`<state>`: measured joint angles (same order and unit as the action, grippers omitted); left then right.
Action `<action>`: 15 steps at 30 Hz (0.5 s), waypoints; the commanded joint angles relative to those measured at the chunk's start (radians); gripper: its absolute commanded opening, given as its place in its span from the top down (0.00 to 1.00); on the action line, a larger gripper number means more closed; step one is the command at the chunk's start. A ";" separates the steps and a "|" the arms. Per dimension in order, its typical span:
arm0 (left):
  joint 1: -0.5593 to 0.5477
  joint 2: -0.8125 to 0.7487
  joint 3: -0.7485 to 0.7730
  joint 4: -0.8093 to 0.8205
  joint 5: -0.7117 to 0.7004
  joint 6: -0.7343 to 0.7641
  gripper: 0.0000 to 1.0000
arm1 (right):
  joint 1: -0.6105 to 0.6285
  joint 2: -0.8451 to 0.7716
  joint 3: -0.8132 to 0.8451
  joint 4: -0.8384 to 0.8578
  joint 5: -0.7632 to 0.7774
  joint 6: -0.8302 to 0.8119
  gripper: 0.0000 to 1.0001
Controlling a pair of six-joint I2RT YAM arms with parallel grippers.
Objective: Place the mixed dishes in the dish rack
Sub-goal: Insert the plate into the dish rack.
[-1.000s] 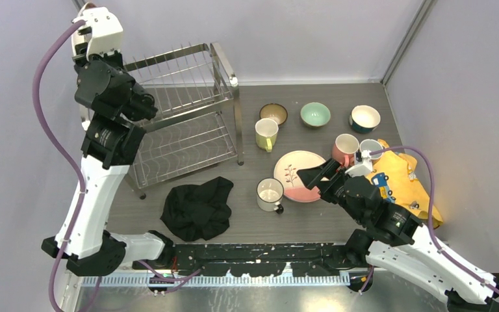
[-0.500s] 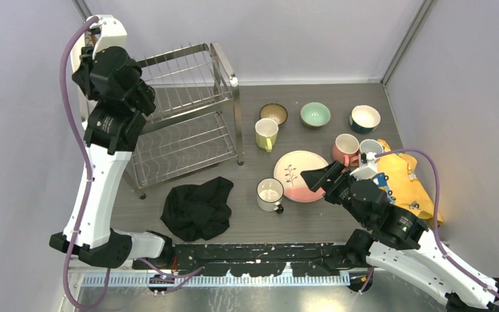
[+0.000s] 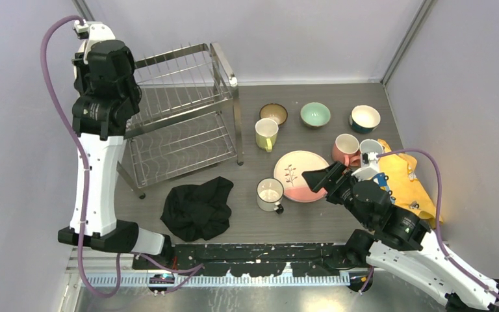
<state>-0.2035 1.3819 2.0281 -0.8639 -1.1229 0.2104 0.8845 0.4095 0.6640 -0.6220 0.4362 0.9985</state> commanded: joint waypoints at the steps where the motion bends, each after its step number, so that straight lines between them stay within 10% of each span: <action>1: 0.073 0.022 0.097 -0.135 0.045 -0.178 1.00 | 0.005 -0.014 0.043 0.005 0.031 -0.011 0.00; 15: 0.084 0.003 0.059 -0.124 0.025 -0.255 1.00 | 0.005 0.022 0.044 0.024 0.041 -0.011 0.00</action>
<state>-0.1410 1.3964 2.0655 -1.0233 -1.0584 0.0174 0.8845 0.4129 0.6697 -0.6239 0.4488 0.9970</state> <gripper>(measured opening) 0.082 0.995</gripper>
